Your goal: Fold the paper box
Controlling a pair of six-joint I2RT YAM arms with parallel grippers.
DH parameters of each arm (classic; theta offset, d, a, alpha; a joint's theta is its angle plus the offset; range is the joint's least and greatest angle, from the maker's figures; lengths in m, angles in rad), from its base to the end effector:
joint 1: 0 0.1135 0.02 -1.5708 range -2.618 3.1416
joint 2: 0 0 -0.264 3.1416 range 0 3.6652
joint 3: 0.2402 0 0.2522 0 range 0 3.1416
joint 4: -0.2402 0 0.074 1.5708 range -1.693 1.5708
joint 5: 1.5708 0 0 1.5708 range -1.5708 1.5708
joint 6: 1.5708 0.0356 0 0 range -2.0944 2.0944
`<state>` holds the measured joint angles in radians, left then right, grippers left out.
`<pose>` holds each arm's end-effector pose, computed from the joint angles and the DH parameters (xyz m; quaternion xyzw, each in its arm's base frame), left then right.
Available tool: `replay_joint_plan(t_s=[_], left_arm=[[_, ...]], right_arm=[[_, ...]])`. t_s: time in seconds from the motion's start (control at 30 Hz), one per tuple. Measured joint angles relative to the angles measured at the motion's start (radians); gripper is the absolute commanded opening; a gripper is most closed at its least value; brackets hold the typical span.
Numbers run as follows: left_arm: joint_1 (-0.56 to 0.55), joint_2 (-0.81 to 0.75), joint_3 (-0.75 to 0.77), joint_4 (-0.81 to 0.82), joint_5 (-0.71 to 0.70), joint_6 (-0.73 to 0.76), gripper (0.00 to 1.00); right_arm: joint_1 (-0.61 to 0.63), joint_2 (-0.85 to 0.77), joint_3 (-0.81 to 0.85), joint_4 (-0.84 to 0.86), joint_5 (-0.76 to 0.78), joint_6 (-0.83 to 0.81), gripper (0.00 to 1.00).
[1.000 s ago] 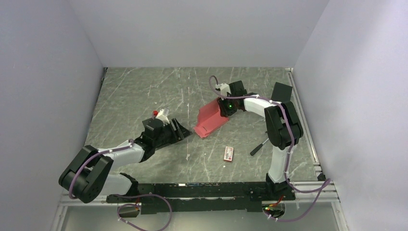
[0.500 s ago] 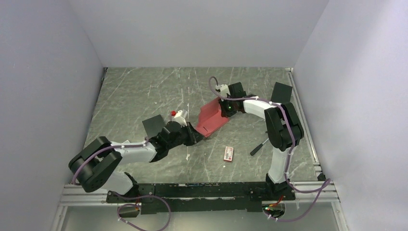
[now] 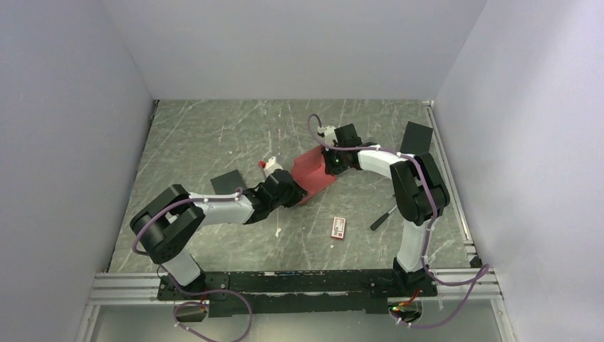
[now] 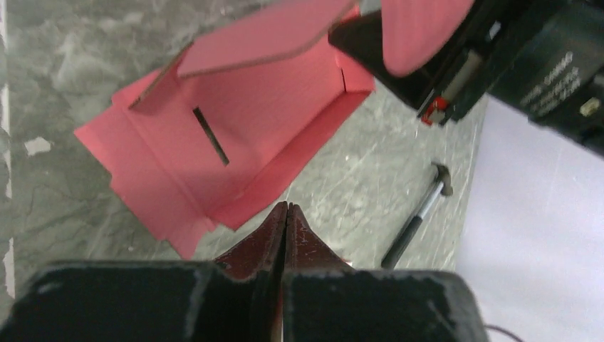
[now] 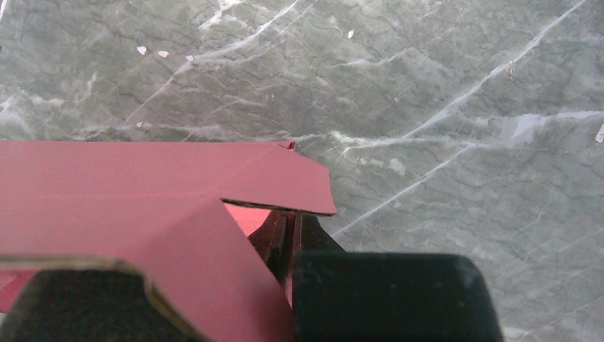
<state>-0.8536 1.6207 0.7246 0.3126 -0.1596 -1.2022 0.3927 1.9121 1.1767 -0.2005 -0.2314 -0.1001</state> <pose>0.2173 -0.2406 0.1632 -0.1894 0.8580 -0.3682 0.3041 0.3615 0.1586 0.1549 -0.2651 0.9064 0.1537 0.2908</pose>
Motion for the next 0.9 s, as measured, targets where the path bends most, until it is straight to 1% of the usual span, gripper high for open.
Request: replay_joint_plan(t_s=[0.17,0.3,0.4,0.53,0.7,0.8,0.9], left_arm=[[0.0,0.051,0.066,-0.097,-0.074,-0.039,0.04],[0.0,0.071,0.076,-0.172,-0.103,-0.048,0.05],[-0.001,0.058,0.074,-0.193,-0.121,-0.048,0.06],[-0.002,-0.015,0.047,-0.207,-0.138,-0.04,0.07],[-0.005,-0.111,0.024,-0.201,-0.116,-0.013,0.07],[-0.005,-0.117,0.0,-0.16,-0.071,-0.003,0.01],[-0.005,-0.093,-0.018,-0.142,-0.026,0.005,0.0]], right_arm=[[0.003,0.0,0.0,0.0,0.0,0.001,0.0],[0.003,0.0,0.0,0.0,0.001,0.003,0.0],[0.003,0.0,0.0,0.0,0.004,0.006,0.0],[0.003,0.0,0.0,0.0,0.006,0.008,0.0],[0.003,0.0,0.0,0.0,0.006,0.014,0.0],[0.003,0.0,0.0,0.0,0.006,0.015,0.0],[0.003,0.0,0.0,0.0,0.006,0.016,0.0]])
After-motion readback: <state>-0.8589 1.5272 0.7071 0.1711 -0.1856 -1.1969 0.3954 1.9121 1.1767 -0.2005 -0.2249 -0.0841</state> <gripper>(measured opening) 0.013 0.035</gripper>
